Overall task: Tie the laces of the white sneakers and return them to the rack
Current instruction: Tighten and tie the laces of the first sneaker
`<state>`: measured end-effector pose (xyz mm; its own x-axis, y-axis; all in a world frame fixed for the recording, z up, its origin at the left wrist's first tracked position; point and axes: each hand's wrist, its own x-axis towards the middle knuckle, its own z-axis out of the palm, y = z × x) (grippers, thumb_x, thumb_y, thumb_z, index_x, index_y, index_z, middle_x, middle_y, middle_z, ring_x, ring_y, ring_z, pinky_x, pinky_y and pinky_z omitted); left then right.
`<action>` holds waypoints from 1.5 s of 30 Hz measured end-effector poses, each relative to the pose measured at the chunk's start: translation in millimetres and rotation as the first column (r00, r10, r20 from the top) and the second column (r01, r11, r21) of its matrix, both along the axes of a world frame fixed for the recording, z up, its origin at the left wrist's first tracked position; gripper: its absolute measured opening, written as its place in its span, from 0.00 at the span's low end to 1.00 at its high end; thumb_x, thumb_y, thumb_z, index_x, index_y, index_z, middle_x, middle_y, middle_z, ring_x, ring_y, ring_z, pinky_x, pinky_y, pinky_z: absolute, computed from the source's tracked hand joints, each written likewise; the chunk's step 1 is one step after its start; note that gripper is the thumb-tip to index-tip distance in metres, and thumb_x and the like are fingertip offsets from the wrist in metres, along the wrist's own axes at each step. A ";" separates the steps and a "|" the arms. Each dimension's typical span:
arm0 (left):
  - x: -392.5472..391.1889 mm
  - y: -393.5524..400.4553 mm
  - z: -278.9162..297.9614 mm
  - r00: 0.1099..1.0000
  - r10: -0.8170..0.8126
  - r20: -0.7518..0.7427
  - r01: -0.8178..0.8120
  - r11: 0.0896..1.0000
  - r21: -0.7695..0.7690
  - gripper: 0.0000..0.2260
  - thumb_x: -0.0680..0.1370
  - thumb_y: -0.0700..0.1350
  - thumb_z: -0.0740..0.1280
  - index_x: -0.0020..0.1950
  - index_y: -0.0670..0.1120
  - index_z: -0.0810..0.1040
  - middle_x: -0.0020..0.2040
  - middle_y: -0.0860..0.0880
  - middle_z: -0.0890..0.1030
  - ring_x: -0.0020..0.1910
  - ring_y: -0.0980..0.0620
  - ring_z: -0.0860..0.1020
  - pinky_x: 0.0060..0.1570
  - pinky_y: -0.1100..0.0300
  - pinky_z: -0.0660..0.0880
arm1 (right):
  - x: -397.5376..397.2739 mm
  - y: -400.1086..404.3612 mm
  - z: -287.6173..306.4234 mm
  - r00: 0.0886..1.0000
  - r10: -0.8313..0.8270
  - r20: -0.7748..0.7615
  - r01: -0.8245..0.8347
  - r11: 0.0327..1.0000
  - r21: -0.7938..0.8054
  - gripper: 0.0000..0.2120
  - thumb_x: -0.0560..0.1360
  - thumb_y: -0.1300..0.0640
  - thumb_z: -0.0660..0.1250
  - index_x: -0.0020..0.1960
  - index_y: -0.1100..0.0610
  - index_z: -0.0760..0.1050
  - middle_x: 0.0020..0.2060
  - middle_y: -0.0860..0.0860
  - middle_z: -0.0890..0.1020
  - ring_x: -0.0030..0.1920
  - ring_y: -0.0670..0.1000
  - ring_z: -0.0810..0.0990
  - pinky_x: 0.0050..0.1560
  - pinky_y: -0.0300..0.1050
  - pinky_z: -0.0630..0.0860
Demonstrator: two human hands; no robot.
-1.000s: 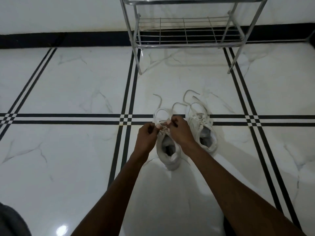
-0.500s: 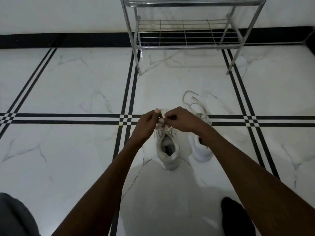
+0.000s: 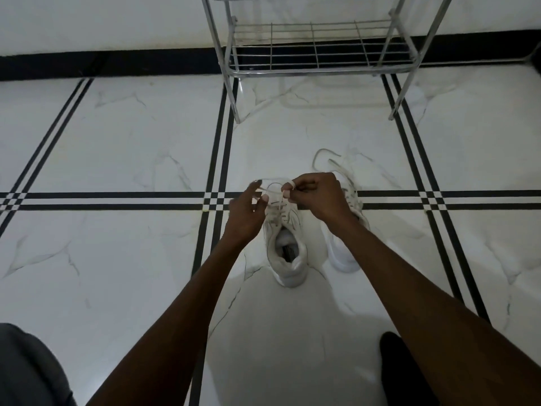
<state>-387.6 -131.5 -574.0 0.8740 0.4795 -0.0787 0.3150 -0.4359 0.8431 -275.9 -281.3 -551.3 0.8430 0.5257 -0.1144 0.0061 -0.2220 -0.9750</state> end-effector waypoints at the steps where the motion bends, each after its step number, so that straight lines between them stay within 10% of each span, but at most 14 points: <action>1: 0.3 7.6 -7.5 1.000 0.012 0.016 -0.014 0.993 0.120 0.16 0.84 0.48 0.64 0.69 0.44 0.77 0.63 0.48 0.81 0.60 0.52 0.77 0.59 0.71 0.71 | -1.1 -1.2 -0.1 0.998 -0.002 -0.066 0.004 0.999 0.038 0.06 0.69 0.65 0.77 0.46 0.64 0.85 0.40 0.58 0.88 0.43 0.54 0.88 0.45 0.43 0.83; 5: -4.3 23.1 -12.7 0.987 0.128 -0.093 -0.099 0.960 0.263 0.21 0.79 0.64 0.59 0.54 0.49 0.82 0.57 0.47 0.80 0.64 0.44 0.72 0.58 0.54 0.66 | -2.8 -1.6 1.9 0.971 0.012 -0.239 0.013 0.995 0.100 0.08 0.72 0.63 0.75 0.48 0.67 0.83 0.42 0.60 0.87 0.43 0.53 0.88 0.45 0.43 0.83; 10: -16.4 22.4 24.4 0.949 0.287 0.131 -0.247 0.935 -0.255 0.18 0.85 0.53 0.62 0.44 0.40 0.79 0.42 0.47 0.77 0.45 0.52 0.75 0.47 0.60 0.71 | 10.7 -1.9 -3.5 0.959 -0.084 -0.270 0.066 0.995 -0.073 0.13 0.74 0.55 0.73 0.49 0.66 0.84 0.48 0.59 0.87 0.49 0.53 0.87 0.45 0.46 0.83; 13: -31.0 31.2 16.6 0.911 0.380 0.159 -0.312 0.889 -0.335 0.20 0.85 0.52 0.62 0.39 0.40 0.76 0.32 0.39 0.73 0.32 0.49 0.74 0.34 0.56 0.76 | 16.8 -3.8 -21.1 0.982 -0.190 -0.004 0.172 0.898 -0.405 0.15 0.71 0.54 0.75 0.41 0.68 0.83 0.39 0.62 0.86 0.42 0.57 0.86 0.40 0.46 0.77; 19: -59.5 45.5 -26.3 0.886 0.393 -0.245 -0.334 0.909 0.250 0.25 0.84 0.61 0.58 0.52 0.40 0.82 0.44 0.40 0.85 0.46 0.40 0.83 0.51 0.45 0.79 | 14.8 -15.4 -38.6 0.950 0.020 0.312 0.201 0.727 -0.656 0.15 0.74 0.53 0.73 0.39 0.65 0.78 0.36 0.61 0.82 0.48 0.61 0.83 0.43 0.45 0.72; 24: -45.4 23.3 -33.0 0.968 0.199 -0.155 -0.167 0.967 0.194 0.13 0.84 0.48 0.63 0.59 0.40 0.81 0.58 0.41 0.84 0.58 0.42 0.81 0.59 0.50 0.76 | 1.3 -16.8 -34.5 0.953 0.145 0.267 0.008 0.865 -0.501 0.27 0.68 0.61 0.79 0.64 0.62 0.75 0.59 0.60 0.76 0.57 0.59 0.79 0.59 0.55 0.77; 27: -30.1 -3.2 -27.2 0.994 -0.017 -0.111 0.019 1.000 0.018 0.12 0.83 0.39 0.65 0.66 0.41 0.80 0.62 0.43 0.83 0.58 0.47 0.81 0.57 0.56 0.75 | -9.2 -16.2 -35.4 0.907 0.322 0.272 -0.147 0.847 -0.511 0.12 0.71 0.67 0.73 0.54 0.62 0.82 0.54 0.59 0.83 0.55 0.57 0.82 0.57 0.52 0.78; 32: -28.5 -16.5 -39.4 0.990 0.082 -0.117 -0.079 0.996 0.029 0.04 0.80 0.39 0.69 0.48 0.47 0.80 0.51 0.46 0.84 0.52 0.46 0.83 0.56 0.43 0.79 | -18.5 -11.0 -33.7 0.907 0.290 0.305 -0.100 0.852 -0.514 0.07 0.74 0.62 0.68 0.42 0.62 0.84 0.39 0.57 0.86 0.42 0.55 0.84 0.46 0.50 0.80; 38: -27.8 -9.9 -29.0 0.992 0.080 -0.102 -0.061 0.982 0.181 0.12 0.75 0.28 0.60 0.55 0.41 0.71 0.41 0.45 0.83 0.41 0.44 0.82 0.43 0.47 0.78 | -16.1 -14.7 -34.4 0.892 0.315 0.325 -0.069 0.805 -0.589 0.05 0.73 0.62 0.69 0.42 0.62 0.83 0.39 0.57 0.87 0.41 0.55 0.84 0.43 0.45 0.78; 41: -37.3 11.1 -30.9 0.980 0.034 -0.195 0.078 0.839 0.539 0.17 0.70 0.29 0.64 0.53 0.45 0.72 0.34 0.55 0.75 0.39 0.44 0.79 0.56 0.47 0.72 | -11.9 -25.5 -32.9 0.877 0.396 0.273 -0.103 0.709 -0.698 0.05 0.69 0.69 0.69 0.44 0.63 0.82 0.41 0.57 0.86 0.42 0.55 0.83 0.40 0.43 0.75; 45: -45.3 10.9 -36.3 0.935 0.038 -0.353 0.167 0.830 0.532 0.13 0.74 0.33 0.66 0.55 0.47 0.73 0.36 0.51 0.79 0.45 0.42 0.82 0.60 0.48 0.69 | -16.8 -19.2 -35.0 0.831 0.474 0.291 -0.115 0.658 -0.744 0.07 0.70 0.69 0.68 0.47 0.65 0.81 0.45 0.60 0.85 0.47 0.59 0.83 0.43 0.45 0.75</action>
